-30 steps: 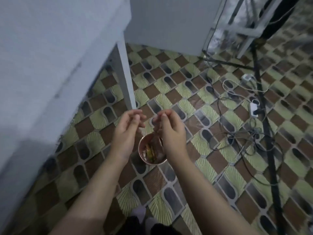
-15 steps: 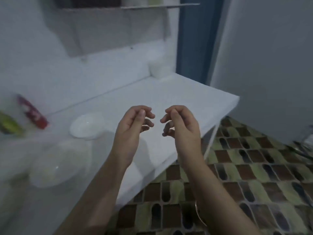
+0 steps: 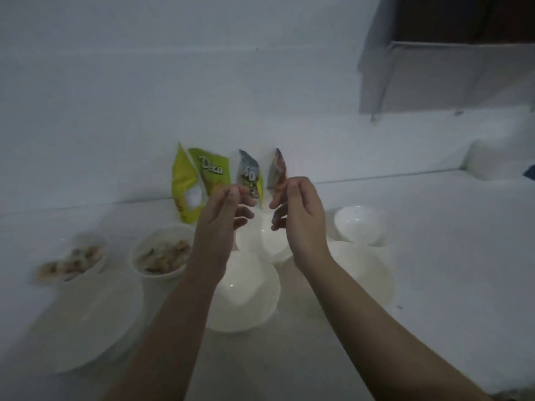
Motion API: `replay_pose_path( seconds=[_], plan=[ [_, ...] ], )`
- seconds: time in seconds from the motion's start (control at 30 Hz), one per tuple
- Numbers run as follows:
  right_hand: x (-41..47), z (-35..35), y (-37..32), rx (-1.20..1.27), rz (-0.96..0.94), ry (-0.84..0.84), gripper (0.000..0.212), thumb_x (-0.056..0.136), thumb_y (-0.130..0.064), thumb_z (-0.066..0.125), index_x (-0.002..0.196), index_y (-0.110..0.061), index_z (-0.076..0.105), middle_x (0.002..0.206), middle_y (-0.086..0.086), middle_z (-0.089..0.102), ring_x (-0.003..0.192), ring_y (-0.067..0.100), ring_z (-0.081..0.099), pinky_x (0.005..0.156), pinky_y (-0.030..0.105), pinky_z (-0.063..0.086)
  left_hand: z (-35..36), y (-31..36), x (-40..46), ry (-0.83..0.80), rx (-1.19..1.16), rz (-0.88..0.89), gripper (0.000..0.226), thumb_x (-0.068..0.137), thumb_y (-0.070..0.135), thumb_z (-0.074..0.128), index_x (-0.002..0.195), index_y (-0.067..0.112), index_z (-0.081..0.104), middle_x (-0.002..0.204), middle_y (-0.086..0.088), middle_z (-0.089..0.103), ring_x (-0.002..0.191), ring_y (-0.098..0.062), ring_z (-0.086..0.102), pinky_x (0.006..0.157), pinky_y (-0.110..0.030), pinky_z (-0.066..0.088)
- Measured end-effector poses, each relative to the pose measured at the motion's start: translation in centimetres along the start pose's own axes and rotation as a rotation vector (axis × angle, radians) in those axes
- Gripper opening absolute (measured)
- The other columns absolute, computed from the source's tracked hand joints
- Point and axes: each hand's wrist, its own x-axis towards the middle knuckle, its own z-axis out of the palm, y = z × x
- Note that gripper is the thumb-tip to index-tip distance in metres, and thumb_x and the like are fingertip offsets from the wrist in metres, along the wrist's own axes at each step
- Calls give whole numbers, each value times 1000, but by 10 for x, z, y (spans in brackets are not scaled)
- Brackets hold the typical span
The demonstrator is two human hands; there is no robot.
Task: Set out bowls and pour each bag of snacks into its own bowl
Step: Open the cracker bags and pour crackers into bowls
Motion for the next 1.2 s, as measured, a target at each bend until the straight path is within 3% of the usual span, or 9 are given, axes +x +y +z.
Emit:
replay_pose_path(
  seconds=[0.13, 0.3, 0.4, 0.53, 0.67, 0.8, 0.9, 1.0, 1.2],
  plan=[
    [32, 74, 24, -83, -23, -50, 27, 106, -23, 37, 88, -9, 51, 68, 5, 58, 49, 19, 50, 46, 28, 45, -56, -5, 38, 93, 9, 27, 26, 105, 21, 40, 93, 14, 62, 77, 7, 64, 66, -13, 56, 65, -25, 43],
    [90, 159, 56, -439, -75, -148, 33, 104, -35, 34, 73, -23, 40, 68, 2, 51, 67, 28, 54, 62, 44, 43, -113, 0, 79, 230, -52, 10, 34, 105, 17, 38, 73, 15, 48, 61, 3, 48, 52, -9, 43, 56, -25, 34],
    [129, 207, 62, -605, -16, -233, 36, 106, -39, 29, 92, -12, 49, 84, 4, 56, 88, 29, 56, 69, 33, 32, -145, 2, 103, 295, -45, -12, 34, 104, 17, 37, 70, 16, 41, 61, 1, 38, 50, -10, 36, 54, -24, 28],
    [170, 254, 78, -872, 95, -309, 61, 103, -52, 23, 130, -4, 50, 126, 17, 59, 118, 35, 55, 86, 39, 40, -175, -2, 121, 362, -28, -28, 32, 103, 18, 39, 71, 17, 42, 64, 1, 38, 55, -12, 34, 56, -24, 28],
    [180, 278, 95, -1125, 162, -446, 62, 101, -54, 25, 112, -7, 63, 110, 8, 63, 108, 29, 58, 87, 38, 44, -192, -13, 127, 399, -46, -56, 33, 103, 19, 39, 70, 17, 44, 63, 1, 39, 56, -12, 34, 56, -25, 28],
    [172, 276, 100, -1264, 137, -488, 28, 100, -17, 41, 112, -6, 64, 119, 10, 63, 102, 28, 60, 72, 35, 42, -195, -23, 127, 423, -42, -87, 34, 103, 19, 40, 70, 16, 47, 63, 2, 42, 54, -11, 36, 55, -24, 29],
    [167, 263, 100, -1154, 72, -456, 29, 101, -18, 41, 111, -4, 65, 116, 16, 65, 104, 32, 63, 77, 39, 50, -184, -23, 122, 420, -27, -85, 34, 103, 20, 40, 70, 17, 47, 64, 2, 43, 56, -10, 38, 57, -24, 31],
    [153, 246, 83, -1043, -65, -379, 40, 105, -27, 33, 95, -5, 64, 107, 18, 66, 98, 33, 62, 72, 34, 42, -165, -15, 120, 402, 33, -18, 33, 103, 19, 40, 71, 15, 48, 67, -1, 44, 60, -10, 40, 59, -22, 34],
    [117, 178, 16, -924, -274, -224, 44, 107, -30, 29, 75, -9, 50, 69, -3, 46, 73, 21, 46, 64, 31, 27, -110, -4, 112, 367, 75, 133, 28, 96, 25, 42, 71, 13, 48, 67, -2, 43, 62, -13, 39, 60, -27, 33]
  ],
)
